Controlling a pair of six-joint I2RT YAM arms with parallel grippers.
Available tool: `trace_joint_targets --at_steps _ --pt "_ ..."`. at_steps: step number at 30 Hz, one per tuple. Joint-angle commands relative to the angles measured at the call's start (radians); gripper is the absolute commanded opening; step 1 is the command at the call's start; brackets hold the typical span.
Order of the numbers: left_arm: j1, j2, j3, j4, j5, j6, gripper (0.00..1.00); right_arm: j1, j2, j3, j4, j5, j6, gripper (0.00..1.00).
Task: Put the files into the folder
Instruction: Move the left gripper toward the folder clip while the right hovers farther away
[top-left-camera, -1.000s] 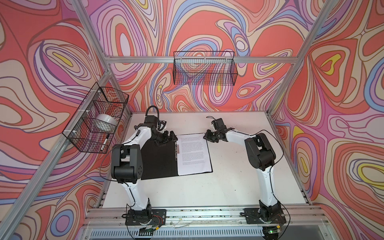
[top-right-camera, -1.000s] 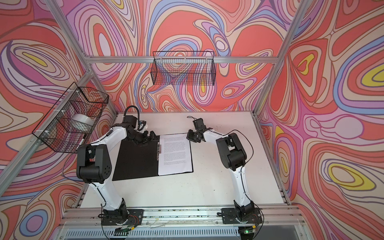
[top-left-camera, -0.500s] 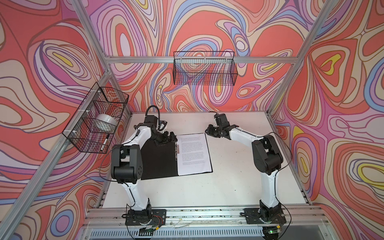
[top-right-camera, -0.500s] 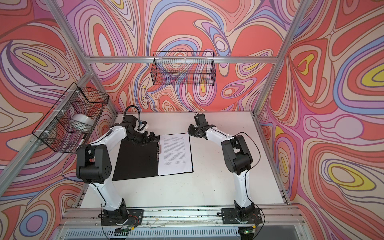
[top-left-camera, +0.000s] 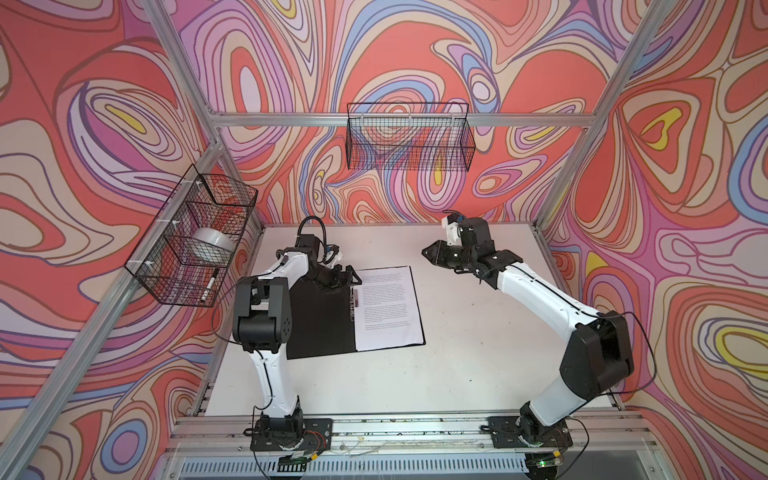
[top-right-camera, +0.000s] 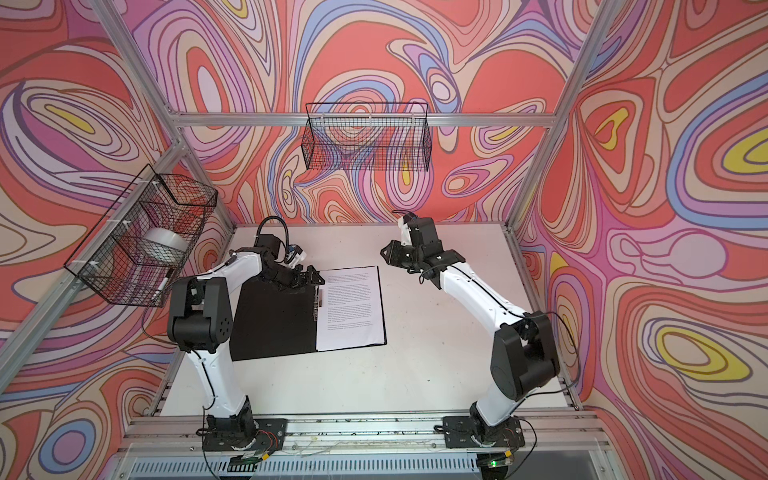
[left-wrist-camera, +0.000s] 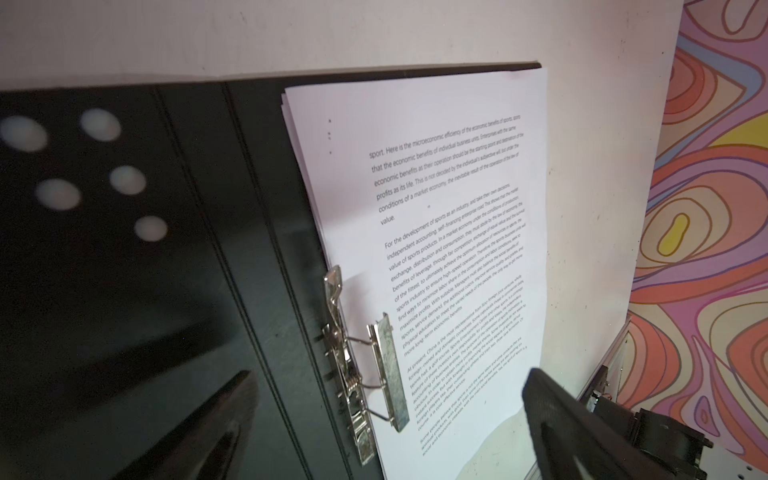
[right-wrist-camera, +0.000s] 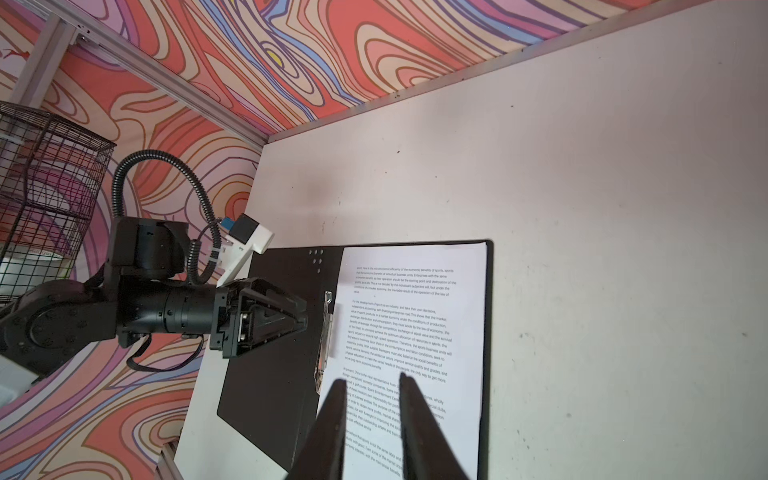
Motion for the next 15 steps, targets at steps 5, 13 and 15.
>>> trace_joint_targets --at_steps 5,13,15 --pt "-0.017 0.055 0.041 0.074 0.056 -0.037 1.00 -0.005 -0.093 -0.088 -0.060 0.032 0.007 0.24" --pt "-0.035 0.108 0.087 0.084 0.082 -0.074 1.00 -0.004 -0.118 -0.085 -0.065 0.050 0.003 0.24" --pt "-0.038 0.116 0.095 0.077 0.088 -0.076 1.00 -0.004 -0.123 -0.078 -0.067 0.052 -0.005 0.24"
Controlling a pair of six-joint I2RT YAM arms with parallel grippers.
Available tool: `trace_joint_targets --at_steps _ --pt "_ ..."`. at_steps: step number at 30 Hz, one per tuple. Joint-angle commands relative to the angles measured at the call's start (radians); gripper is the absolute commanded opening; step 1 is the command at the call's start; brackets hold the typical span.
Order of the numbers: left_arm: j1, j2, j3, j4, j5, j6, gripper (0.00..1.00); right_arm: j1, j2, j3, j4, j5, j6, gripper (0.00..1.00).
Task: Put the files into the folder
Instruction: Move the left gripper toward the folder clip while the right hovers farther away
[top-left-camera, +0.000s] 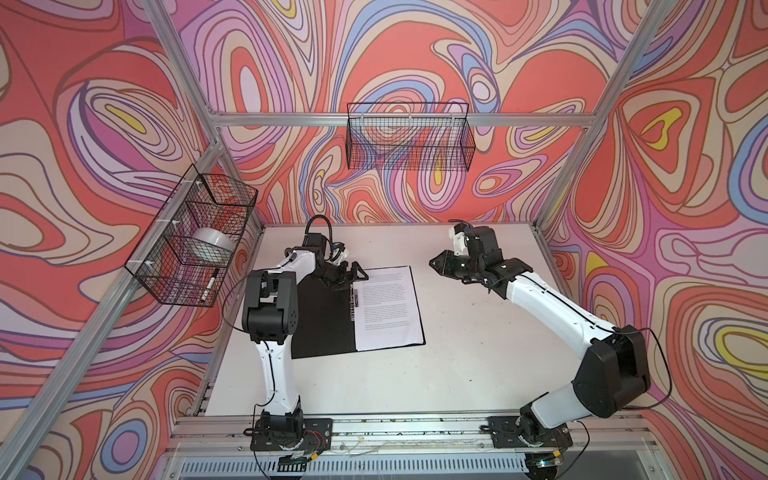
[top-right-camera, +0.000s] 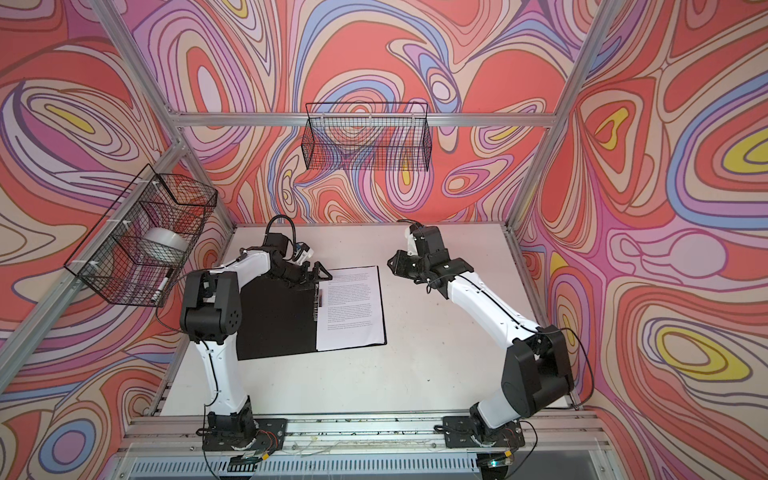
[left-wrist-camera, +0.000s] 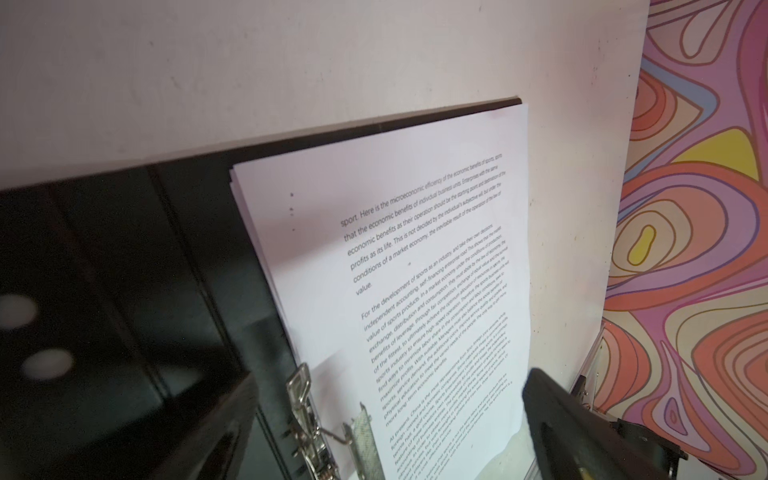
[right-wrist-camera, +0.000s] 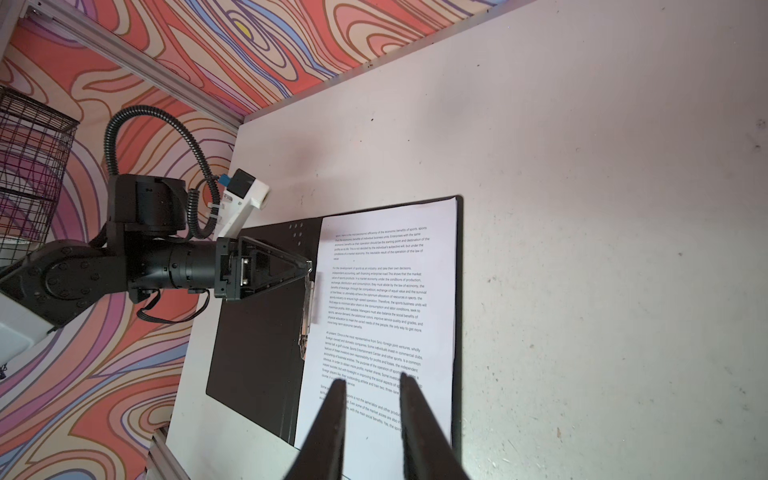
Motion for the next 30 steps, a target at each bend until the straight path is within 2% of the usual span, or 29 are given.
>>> trace_joint_targets --at_steps 1,14,24,30 --pt "-0.008 0.025 0.033 0.001 0.029 -0.014 1.00 -0.004 -0.041 -0.001 -0.005 0.023 -0.009 0.24" --pt "-0.010 -0.033 -0.006 0.039 0.113 -0.075 0.98 -0.004 -0.026 -0.002 0.011 0.026 -0.016 0.24" --pt "-0.010 -0.107 -0.040 0.028 0.151 -0.080 0.98 -0.004 -0.025 -0.003 0.023 0.023 -0.015 0.24" --pt "-0.034 -0.154 -0.072 -0.019 0.216 -0.047 0.98 -0.004 -0.019 0.007 0.024 0.023 -0.016 0.24"
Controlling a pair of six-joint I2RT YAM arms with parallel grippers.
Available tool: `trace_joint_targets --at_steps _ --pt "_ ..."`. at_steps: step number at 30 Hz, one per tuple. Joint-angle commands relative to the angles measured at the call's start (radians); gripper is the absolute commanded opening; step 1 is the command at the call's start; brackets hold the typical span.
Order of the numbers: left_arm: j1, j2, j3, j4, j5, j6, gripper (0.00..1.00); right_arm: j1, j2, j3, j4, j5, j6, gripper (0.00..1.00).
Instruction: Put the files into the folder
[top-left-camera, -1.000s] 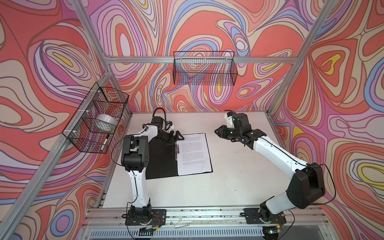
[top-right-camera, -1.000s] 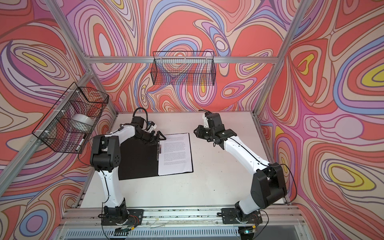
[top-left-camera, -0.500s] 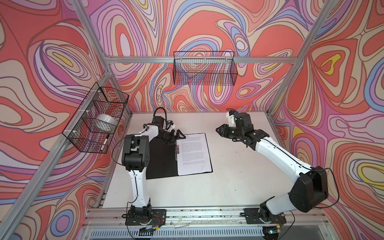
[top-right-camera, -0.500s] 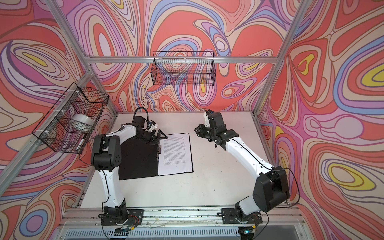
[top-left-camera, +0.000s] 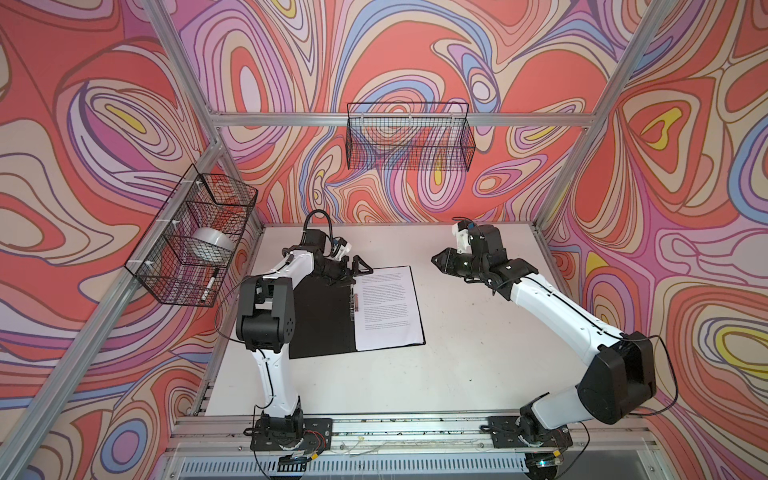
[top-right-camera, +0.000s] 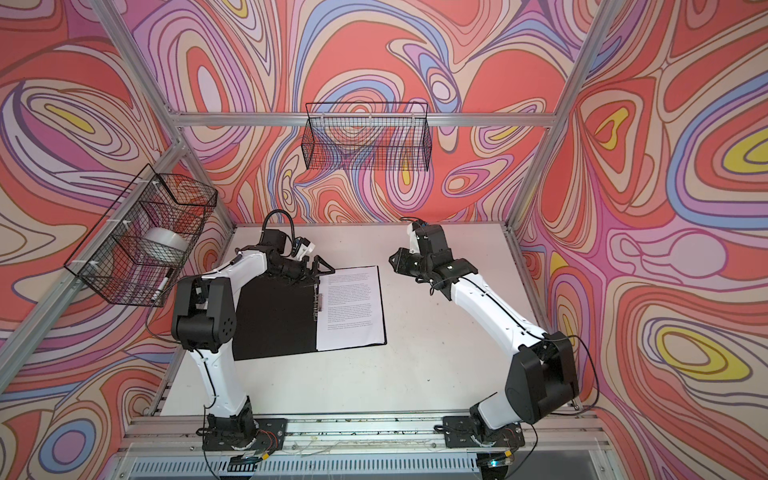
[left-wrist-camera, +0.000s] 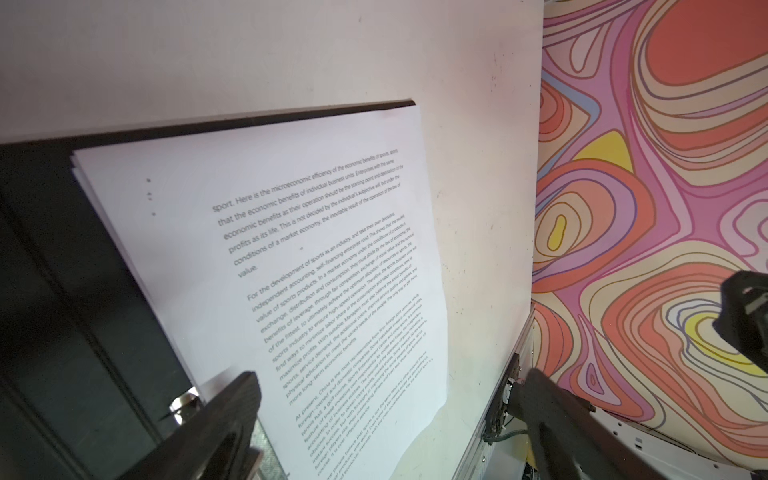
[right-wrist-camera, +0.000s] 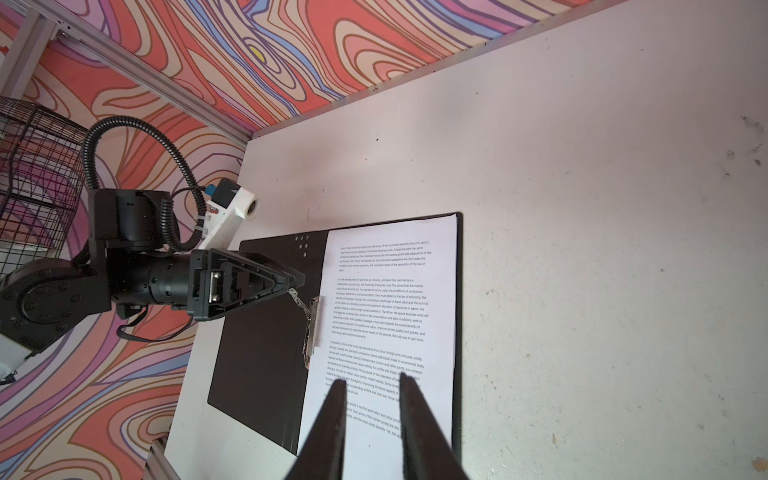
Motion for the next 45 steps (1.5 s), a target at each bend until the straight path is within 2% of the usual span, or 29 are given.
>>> trace_joint_targets --at_steps 1,9,16,20,26,28,29,30,35,39,41,42,45 --pt "-0.025 -0.050 -0.029 -0.063 0.065 0.044 0.98 -0.004 0.012 0.008 0.017 0.002 -0.012 0.24" --pt "-0.024 -0.166 -0.044 -0.149 0.030 0.130 0.98 -0.004 -0.001 0.012 0.017 0.010 -0.013 0.24" --pt "0.067 -0.314 -0.083 -0.092 -0.169 -0.005 1.00 -0.004 -0.029 0.021 0.036 0.051 -0.012 0.24" --pt "0.122 -0.310 -0.097 -0.097 -0.181 -0.019 1.00 -0.005 -0.037 0.042 0.057 0.047 -0.015 0.24" --pt "0.132 -0.314 -0.116 -0.123 -0.163 0.026 1.00 -0.005 -0.044 0.052 0.098 0.009 -0.015 0.27" --pt "0.132 -0.321 -0.130 -0.112 -0.147 0.033 1.00 -0.004 -0.036 0.062 0.106 -0.049 -0.027 0.31" --pt "0.132 -0.325 -0.135 -0.106 -0.143 0.033 1.00 -0.004 -0.029 0.078 0.098 -0.066 -0.036 0.82" --pt "0.132 -0.329 -0.142 -0.101 -0.141 0.035 1.00 -0.004 -0.019 0.097 0.085 -0.094 -0.045 0.98" --pt "0.133 -0.340 -0.138 -0.121 -0.165 0.057 1.00 -0.004 0.000 0.129 0.103 -0.171 -0.054 0.99" --pt "0.134 -0.358 -0.149 -0.121 -0.179 0.064 1.00 -0.006 0.018 0.108 0.181 -0.205 0.062 0.98" --pt "0.134 -0.368 -0.157 -0.115 -0.184 0.064 1.00 -0.027 0.064 0.091 0.324 -0.457 0.077 0.99" --pt "0.134 -0.371 -0.159 -0.113 -0.187 0.064 1.00 -0.031 0.100 0.086 0.390 -0.527 0.130 0.98" --pt "0.135 -0.381 -0.159 -0.117 -0.199 0.067 1.00 -0.035 0.177 0.127 0.382 -0.569 0.173 0.98"
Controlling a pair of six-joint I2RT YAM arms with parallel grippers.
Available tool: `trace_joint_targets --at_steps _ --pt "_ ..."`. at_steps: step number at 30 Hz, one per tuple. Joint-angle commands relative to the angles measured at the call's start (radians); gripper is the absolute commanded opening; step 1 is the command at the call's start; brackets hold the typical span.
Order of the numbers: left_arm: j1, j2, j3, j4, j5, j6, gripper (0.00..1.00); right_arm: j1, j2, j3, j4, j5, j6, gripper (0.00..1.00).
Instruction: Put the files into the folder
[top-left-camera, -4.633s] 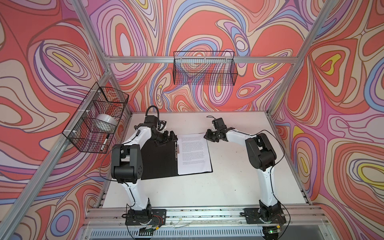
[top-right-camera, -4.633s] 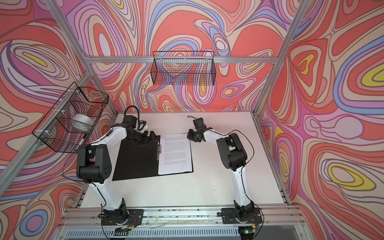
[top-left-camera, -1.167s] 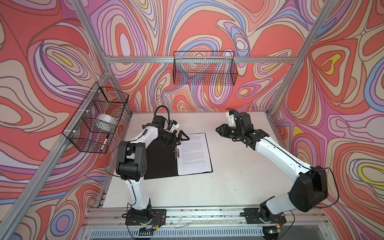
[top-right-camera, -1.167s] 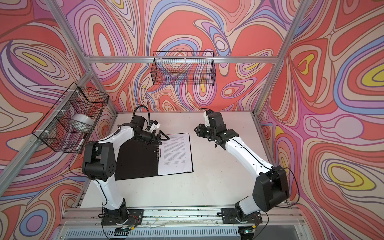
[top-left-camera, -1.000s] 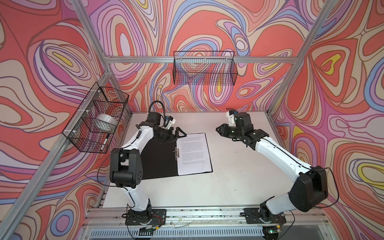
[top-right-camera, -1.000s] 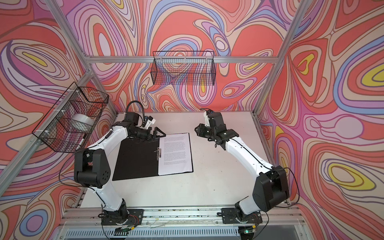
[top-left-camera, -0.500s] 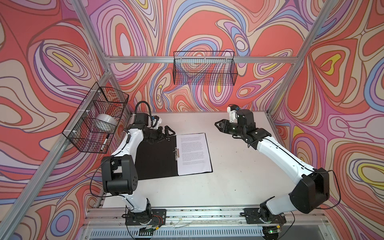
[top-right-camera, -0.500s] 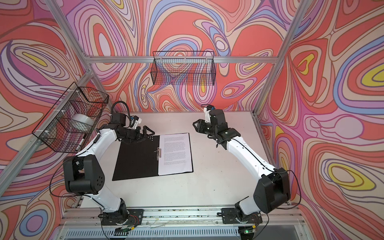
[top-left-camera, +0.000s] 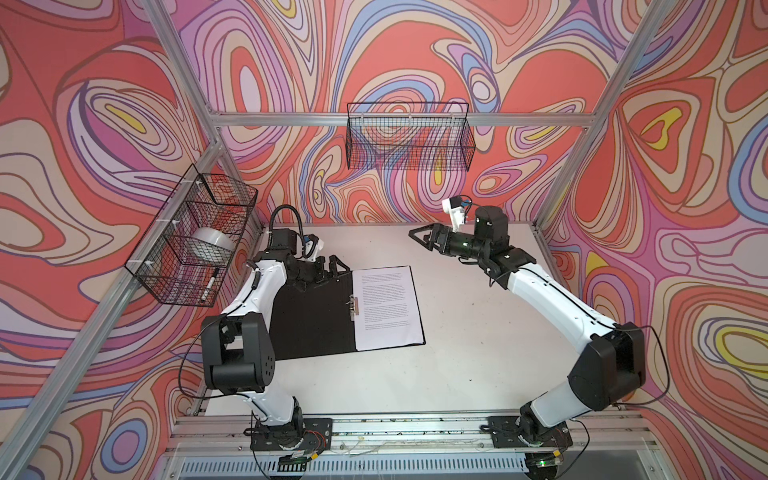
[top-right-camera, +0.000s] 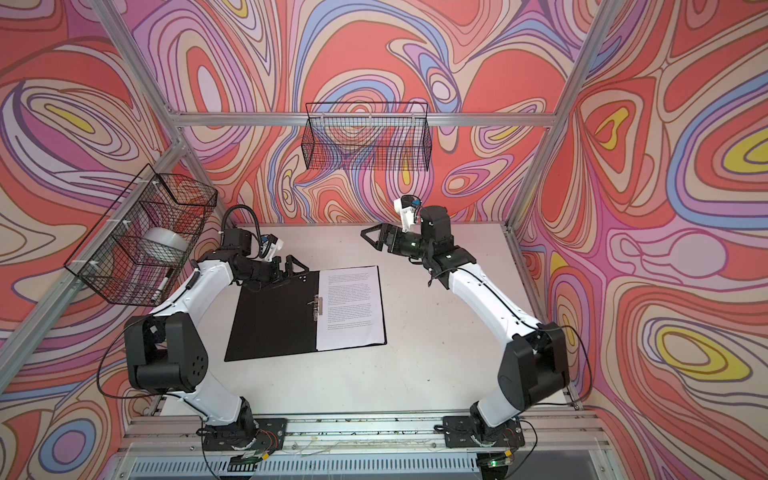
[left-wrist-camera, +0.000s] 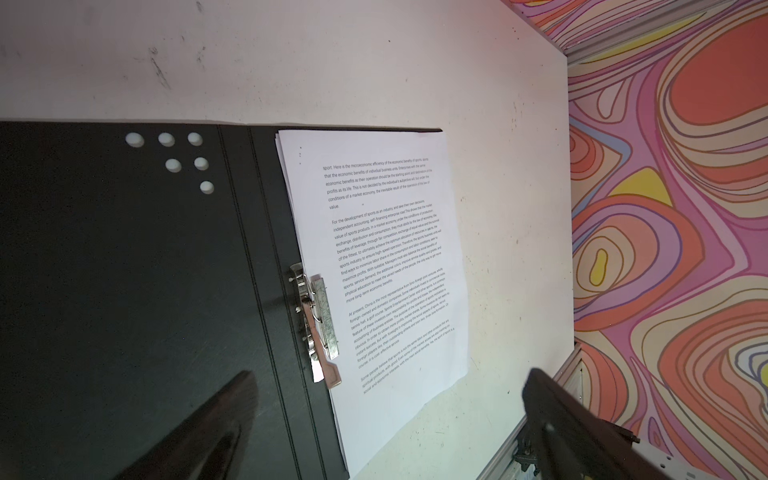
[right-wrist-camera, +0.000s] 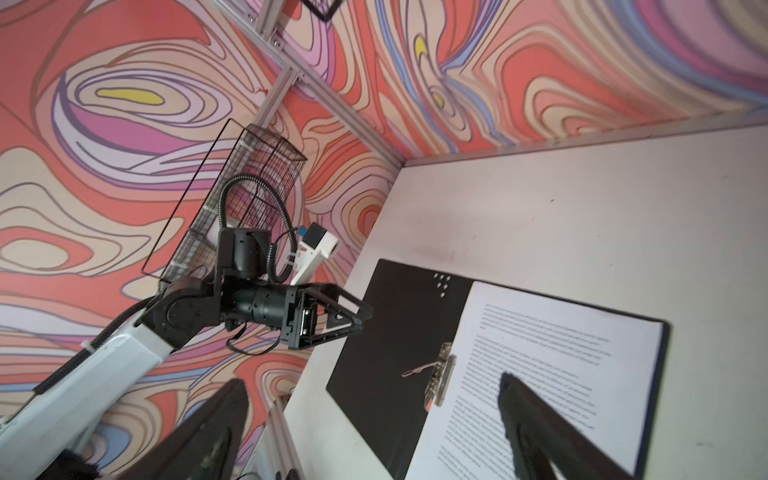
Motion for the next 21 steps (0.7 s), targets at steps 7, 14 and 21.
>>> trace_joint_targets --at_steps 7,14,21 --pt "0.004 -0.083 -0.010 -0.037 -0.051 0.048 1.00 0.004 0.069 0.099 -0.207 0.033 -0.119 0.99" --pt "0.004 -0.127 -0.048 0.006 -0.050 0.052 1.00 0.019 0.037 0.115 -0.387 0.309 -0.318 0.98" --pt "0.005 -0.151 -0.048 -0.007 -0.076 0.066 1.00 0.035 -0.052 0.041 -0.409 0.692 -0.406 0.98"
